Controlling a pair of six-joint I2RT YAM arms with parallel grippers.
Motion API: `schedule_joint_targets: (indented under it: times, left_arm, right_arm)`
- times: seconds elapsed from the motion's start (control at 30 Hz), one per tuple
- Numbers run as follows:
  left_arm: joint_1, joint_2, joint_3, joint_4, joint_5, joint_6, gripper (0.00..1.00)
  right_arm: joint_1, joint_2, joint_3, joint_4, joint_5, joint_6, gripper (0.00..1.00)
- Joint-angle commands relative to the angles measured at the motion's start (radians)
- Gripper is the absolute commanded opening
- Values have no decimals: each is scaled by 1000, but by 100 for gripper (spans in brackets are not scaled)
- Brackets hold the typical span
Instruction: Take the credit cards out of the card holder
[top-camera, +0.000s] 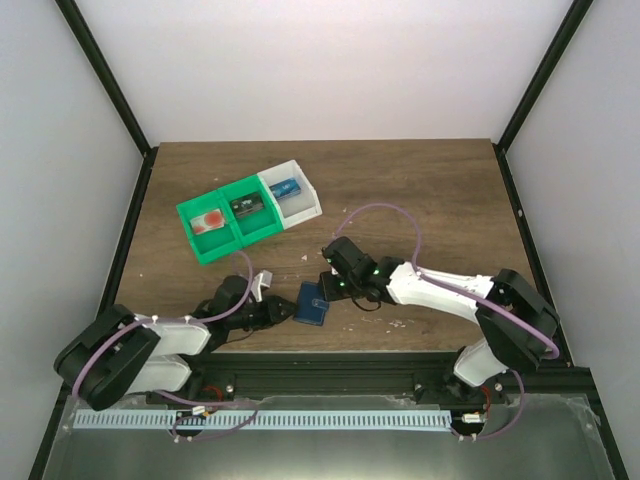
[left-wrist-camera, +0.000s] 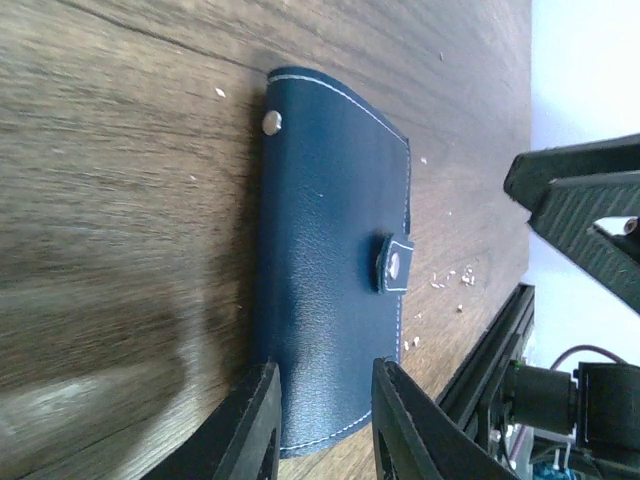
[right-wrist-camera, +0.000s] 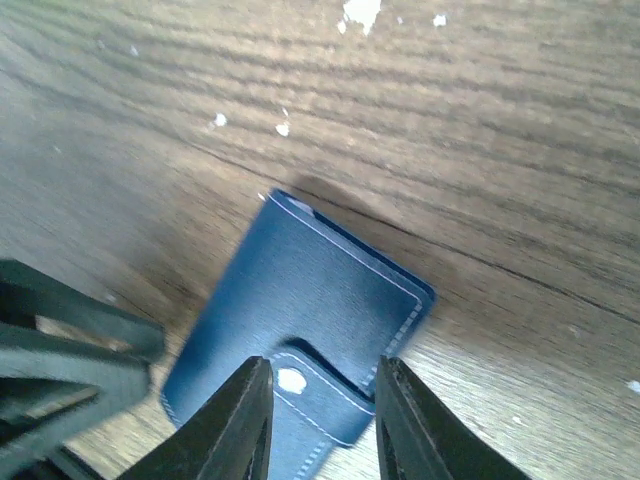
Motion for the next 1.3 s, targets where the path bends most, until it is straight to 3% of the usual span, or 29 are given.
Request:
schedule_joint_targets:
  times: [0.0,0.13,0.3,0.43,0.5,0.7,0.8,0.93,1.07,1.27]
  left_arm:
    - [-28,54,-25,188,39,-72,27]
    - [-69,114,-53,345,56,-165,25]
    - [-161,215,-20,425,26,-204,22]
    - [-165,274,-95,654,4,-299,19]
    - [-166,273,-120,688,-20,-319,19]
    - [-157,203,-142,626,-59,-316,20]
    - [-98,126,-159,576,-65,-308,19]
    - [-22,-18,-123,360,-79,-237,20]
    - [-14,-128,-43,140,-121,-150,22]
    - [-9,-151,-60,158,-169,-201,21]
  right_arm:
    - [20,8,53,-23,-2,106,31]
    - [23,26,74,-50,-2,106,33]
    - [42,25,74,-57,-1,106,33]
    - [60,38,71,-59,17,64,33]
    - [67,55,83,-66,28,31,32]
    - [107,119,152,-117,104,-14,30]
    - [107,140,154,-103,104,-18,30]
    - [110,179,167,-87,86,-35,30]
    - [120,219,179,-117,102,-33,29]
    - [129,222,145,-108,126,-21,29]
